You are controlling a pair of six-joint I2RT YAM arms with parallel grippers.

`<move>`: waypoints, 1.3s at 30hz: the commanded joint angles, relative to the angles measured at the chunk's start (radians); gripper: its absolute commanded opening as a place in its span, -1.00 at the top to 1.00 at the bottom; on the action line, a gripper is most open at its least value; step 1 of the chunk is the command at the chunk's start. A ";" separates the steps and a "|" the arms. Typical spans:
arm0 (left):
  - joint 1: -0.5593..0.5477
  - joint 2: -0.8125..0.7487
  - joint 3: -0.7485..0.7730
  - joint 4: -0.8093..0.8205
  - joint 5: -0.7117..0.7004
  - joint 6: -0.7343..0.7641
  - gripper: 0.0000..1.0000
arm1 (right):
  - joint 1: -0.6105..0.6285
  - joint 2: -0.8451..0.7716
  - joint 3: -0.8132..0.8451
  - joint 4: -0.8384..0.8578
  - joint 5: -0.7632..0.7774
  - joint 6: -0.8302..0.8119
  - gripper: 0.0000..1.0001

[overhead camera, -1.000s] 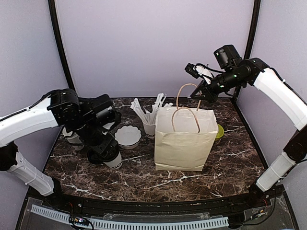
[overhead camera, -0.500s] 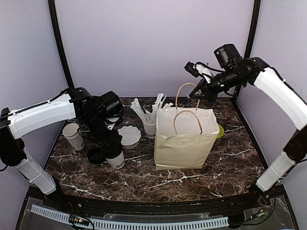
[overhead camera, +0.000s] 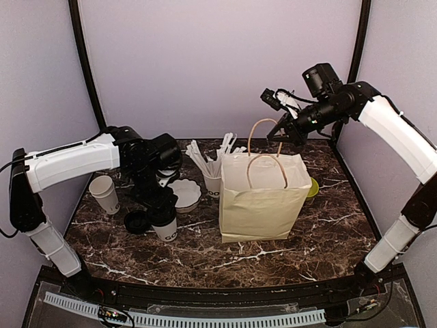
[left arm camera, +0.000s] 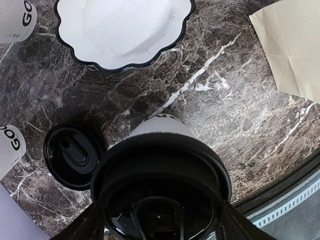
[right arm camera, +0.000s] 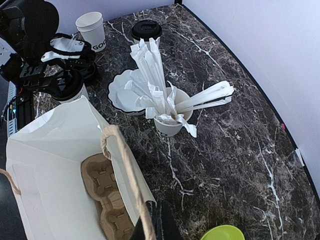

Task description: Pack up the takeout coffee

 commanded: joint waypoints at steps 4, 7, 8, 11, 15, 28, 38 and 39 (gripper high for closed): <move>0.007 -0.088 0.124 -0.038 -0.036 0.070 -0.66 | -0.005 0.031 0.054 -0.004 -0.032 0.009 1.00; 0.007 -0.118 0.146 -0.047 -0.018 0.087 -0.70 | -0.004 0.041 0.066 -0.009 -0.032 0.009 1.00; 0.007 -0.117 0.147 -0.051 -0.010 0.091 -0.69 | -0.004 0.043 0.067 -0.011 -0.031 0.009 1.00; 0.007 -0.100 0.132 -0.059 0.022 0.096 -0.64 | -0.004 0.045 0.067 -0.008 -0.032 0.009 1.00; 0.006 -0.087 0.160 -0.070 0.004 0.090 -0.62 | -0.004 0.045 0.067 -0.010 -0.040 0.012 1.00; -0.325 -0.110 0.292 0.686 0.060 0.589 -0.79 | -0.004 0.050 0.063 -0.019 -0.021 0.006 1.00; -0.323 0.058 0.361 0.773 0.114 0.620 -0.70 | -0.005 0.047 0.066 -0.012 -0.039 0.013 1.00; -0.323 0.068 0.366 0.778 0.108 0.620 -0.62 | -0.004 0.048 0.065 -0.013 -0.043 0.015 1.00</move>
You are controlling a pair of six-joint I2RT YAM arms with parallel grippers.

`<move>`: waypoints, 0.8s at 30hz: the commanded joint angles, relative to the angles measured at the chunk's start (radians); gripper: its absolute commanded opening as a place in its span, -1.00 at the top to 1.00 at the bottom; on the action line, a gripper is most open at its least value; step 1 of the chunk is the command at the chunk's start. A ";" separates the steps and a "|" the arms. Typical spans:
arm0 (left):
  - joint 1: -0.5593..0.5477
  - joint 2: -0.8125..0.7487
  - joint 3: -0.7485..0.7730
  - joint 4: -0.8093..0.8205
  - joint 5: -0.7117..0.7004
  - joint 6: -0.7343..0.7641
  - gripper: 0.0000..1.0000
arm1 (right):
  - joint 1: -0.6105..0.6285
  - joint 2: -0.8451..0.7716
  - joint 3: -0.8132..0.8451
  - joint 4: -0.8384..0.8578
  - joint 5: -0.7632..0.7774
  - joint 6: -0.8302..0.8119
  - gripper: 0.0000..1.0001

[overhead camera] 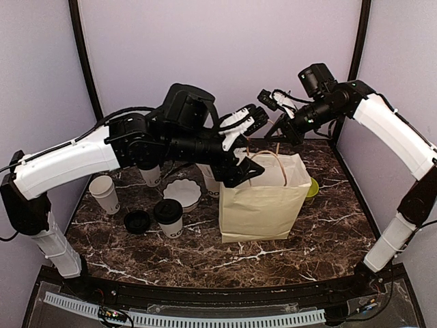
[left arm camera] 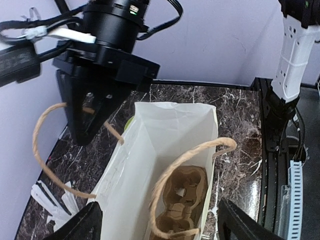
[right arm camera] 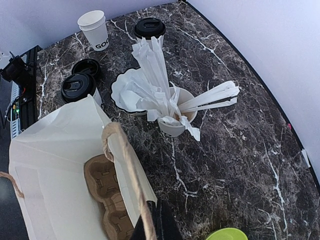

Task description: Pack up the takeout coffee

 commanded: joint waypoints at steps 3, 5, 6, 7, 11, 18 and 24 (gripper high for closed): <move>0.001 0.067 0.070 0.070 0.031 0.032 -0.29 | -0.004 0.005 0.030 0.004 -0.027 0.014 1.00; 0.000 0.064 0.100 0.058 0.082 0.030 0.15 | -0.005 0.009 0.043 -0.007 -0.023 0.015 1.00; 0.000 0.059 0.110 0.056 0.104 0.026 0.69 | -0.005 0.009 0.059 -0.020 -0.024 0.014 1.00; -0.001 0.040 0.124 0.062 0.137 0.017 0.85 | -0.005 0.012 0.079 -0.035 -0.025 0.013 1.00; -0.002 -0.007 0.196 0.045 0.201 -0.031 1.00 | -0.004 0.017 0.190 -0.096 -0.027 0.016 1.00; -0.004 0.023 0.409 -0.071 0.143 -0.038 1.00 | -0.004 -0.019 0.298 -0.057 0.005 0.015 1.00; -0.003 0.047 0.460 -0.121 0.121 -0.032 1.00 | -0.004 0.005 0.338 -0.066 -0.007 0.016 1.00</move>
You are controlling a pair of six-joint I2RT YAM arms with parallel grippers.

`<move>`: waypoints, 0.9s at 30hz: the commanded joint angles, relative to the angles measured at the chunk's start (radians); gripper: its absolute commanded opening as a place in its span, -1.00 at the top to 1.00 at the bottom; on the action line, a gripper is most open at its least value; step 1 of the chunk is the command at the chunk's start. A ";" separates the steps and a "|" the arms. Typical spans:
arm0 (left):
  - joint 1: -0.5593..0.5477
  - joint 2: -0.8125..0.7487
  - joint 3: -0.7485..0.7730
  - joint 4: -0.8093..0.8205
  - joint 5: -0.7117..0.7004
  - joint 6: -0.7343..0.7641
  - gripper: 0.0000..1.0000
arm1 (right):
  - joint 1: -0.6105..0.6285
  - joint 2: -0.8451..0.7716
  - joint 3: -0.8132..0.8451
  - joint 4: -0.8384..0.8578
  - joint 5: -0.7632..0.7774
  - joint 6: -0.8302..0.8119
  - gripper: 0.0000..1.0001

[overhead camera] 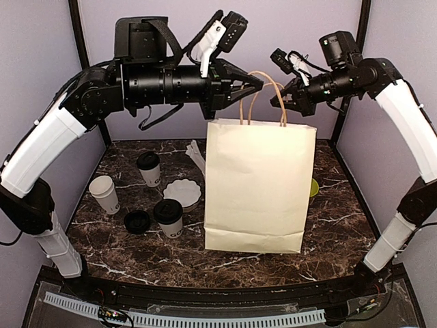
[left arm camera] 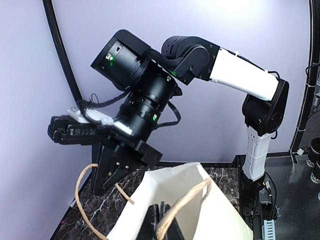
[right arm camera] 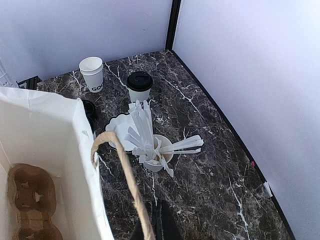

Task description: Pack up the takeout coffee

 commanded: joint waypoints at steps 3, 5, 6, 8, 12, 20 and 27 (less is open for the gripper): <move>-0.002 -0.006 -0.005 -0.073 -0.032 -0.008 1.00 | -0.004 0.006 0.022 0.009 -0.002 0.008 1.00; -0.002 -0.007 -0.019 -0.069 -0.032 -0.009 1.00 | -0.005 0.006 0.014 0.007 -0.003 0.006 1.00; -0.003 -0.006 -0.023 -0.069 -0.031 -0.011 1.00 | -0.004 0.006 0.009 0.007 -0.003 0.005 1.00; -0.002 -0.004 -0.030 -0.068 -0.035 -0.011 1.00 | -0.004 0.006 -0.001 0.008 -0.003 0.004 1.00; -0.002 0.005 -0.040 -0.072 -0.046 -0.009 1.00 | -0.004 0.008 -0.029 0.014 -0.004 0.004 1.00; -0.002 0.002 -0.081 -0.074 -0.077 0.001 1.00 | -0.004 0.009 -0.055 0.021 0.007 -0.003 1.00; -0.002 -0.010 -0.138 -0.078 -0.074 -0.011 1.00 | -0.005 0.006 -0.098 0.036 0.013 -0.007 1.00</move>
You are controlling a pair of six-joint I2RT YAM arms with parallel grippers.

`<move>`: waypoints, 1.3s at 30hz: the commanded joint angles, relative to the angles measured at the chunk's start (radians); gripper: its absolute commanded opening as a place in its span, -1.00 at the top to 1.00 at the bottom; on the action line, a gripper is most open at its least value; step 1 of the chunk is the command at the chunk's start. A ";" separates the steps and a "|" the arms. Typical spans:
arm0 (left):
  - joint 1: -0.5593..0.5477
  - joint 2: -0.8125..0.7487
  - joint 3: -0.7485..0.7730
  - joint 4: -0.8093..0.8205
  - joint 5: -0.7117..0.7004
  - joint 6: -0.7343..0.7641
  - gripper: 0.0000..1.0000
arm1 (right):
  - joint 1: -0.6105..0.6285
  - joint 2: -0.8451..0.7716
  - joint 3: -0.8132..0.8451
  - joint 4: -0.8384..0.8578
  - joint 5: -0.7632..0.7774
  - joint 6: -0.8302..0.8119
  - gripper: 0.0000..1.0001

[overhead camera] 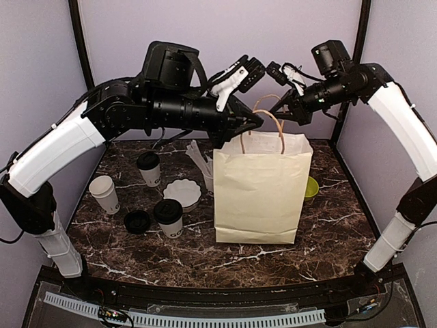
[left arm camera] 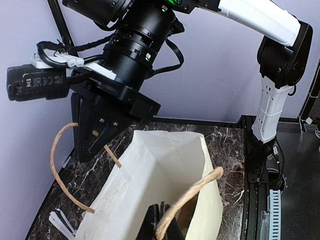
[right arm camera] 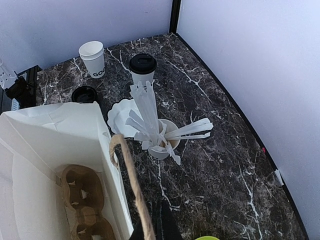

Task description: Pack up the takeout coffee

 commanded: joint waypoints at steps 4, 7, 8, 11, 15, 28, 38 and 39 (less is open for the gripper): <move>-0.002 -0.028 -0.066 -0.003 0.008 -0.016 0.47 | -0.006 -0.006 -0.069 0.050 0.016 -0.012 0.82; -0.002 -0.026 -0.102 -0.048 0.062 0.009 -0.35 | -0.010 -0.009 -0.120 0.034 0.012 -0.021 0.04; -0.002 -0.028 -0.108 -0.061 0.067 0.020 -0.43 | -0.015 -0.008 -0.123 0.019 -0.004 -0.024 -0.12; -0.002 -0.062 -0.136 -0.138 0.049 0.053 -0.61 | -0.024 -0.014 -0.122 -0.025 -0.041 -0.049 -0.38; -0.002 -0.136 -0.202 -0.171 0.015 0.095 -0.70 | -0.024 -0.026 -0.131 -0.059 -0.077 -0.080 -0.43; -0.002 -0.281 -0.337 -0.132 0.062 0.146 -0.73 | -0.024 -0.069 -0.100 -0.100 -0.160 -0.108 -0.45; -0.002 -0.159 -0.326 -0.102 0.049 0.156 -0.56 | -0.021 -0.110 -0.180 -0.079 -0.278 -0.108 -0.59; -0.002 -0.139 -0.320 -0.094 0.050 0.157 -0.45 | -0.016 -0.104 -0.201 -0.073 -0.289 -0.104 -0.60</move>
